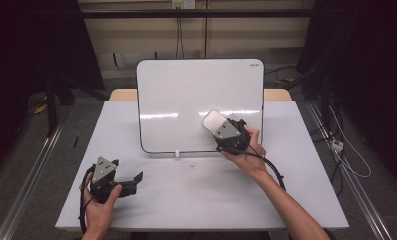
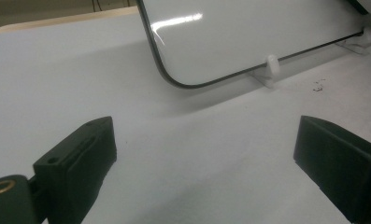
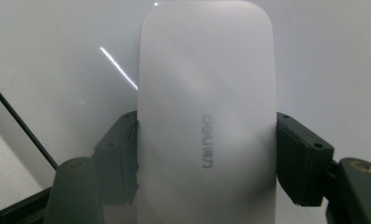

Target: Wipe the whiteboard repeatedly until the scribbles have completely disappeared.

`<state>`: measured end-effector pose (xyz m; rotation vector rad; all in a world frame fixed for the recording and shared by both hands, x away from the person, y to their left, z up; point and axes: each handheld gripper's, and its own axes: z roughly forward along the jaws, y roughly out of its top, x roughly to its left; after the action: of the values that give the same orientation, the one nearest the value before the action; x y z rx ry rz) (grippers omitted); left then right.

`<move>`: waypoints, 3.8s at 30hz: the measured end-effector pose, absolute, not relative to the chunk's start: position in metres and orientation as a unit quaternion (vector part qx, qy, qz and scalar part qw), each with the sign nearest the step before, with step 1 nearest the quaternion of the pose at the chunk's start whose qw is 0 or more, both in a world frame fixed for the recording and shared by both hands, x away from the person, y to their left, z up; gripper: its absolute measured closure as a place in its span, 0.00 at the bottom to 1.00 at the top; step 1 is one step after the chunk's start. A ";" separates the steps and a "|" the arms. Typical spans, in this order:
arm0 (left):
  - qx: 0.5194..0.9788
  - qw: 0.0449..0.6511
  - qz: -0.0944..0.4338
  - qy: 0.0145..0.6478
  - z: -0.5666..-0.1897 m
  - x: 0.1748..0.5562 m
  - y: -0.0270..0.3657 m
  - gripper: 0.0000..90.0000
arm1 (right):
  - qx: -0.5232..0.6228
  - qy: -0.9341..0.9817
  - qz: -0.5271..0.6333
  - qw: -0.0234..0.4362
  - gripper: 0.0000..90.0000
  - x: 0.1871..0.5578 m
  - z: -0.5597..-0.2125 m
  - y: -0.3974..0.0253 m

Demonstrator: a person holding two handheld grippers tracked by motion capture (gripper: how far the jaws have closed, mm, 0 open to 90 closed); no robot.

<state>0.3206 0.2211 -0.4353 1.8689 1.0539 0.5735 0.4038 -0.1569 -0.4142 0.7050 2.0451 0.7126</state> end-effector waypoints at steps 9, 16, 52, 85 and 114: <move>0.751 0.446 0.232 0.428 -0.434 0.320 0.223 0.07 | 0.316 0.796 0.292 0.427 0.35 0.419 -0.397 -0.180; 0.750 0.447 0.232 0.430 -0.434 0.319 0.225 0.07 | 0.351 0.774 0.302 0.432 0.35 0.433 -0.379 -0.207; 0.747 0.450 0.227 0.433 -0.435 0.320 0.225 0.07 | 0.314 0.798 0.288 0.425 0.35 0.401 -0.415 -0.202; 0.751 0.446 0.232 0.428 -0.434 0.319 0.223 0.07 | 0.327 0.793 0.283 0.428 0.35 0.388 -0.428 -0.203; 0.747 0.451 0.229 0.433 -0.434 0.319 0.227 0.07 | 0.378 0.752 0.313 0.440 0.35 0.430 -0.381 -0.217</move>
<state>0.3190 0.2270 -0.4344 1.8454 1.0693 0.5664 0.4303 -0.2169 -0.3807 0.9384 1.8674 0.7778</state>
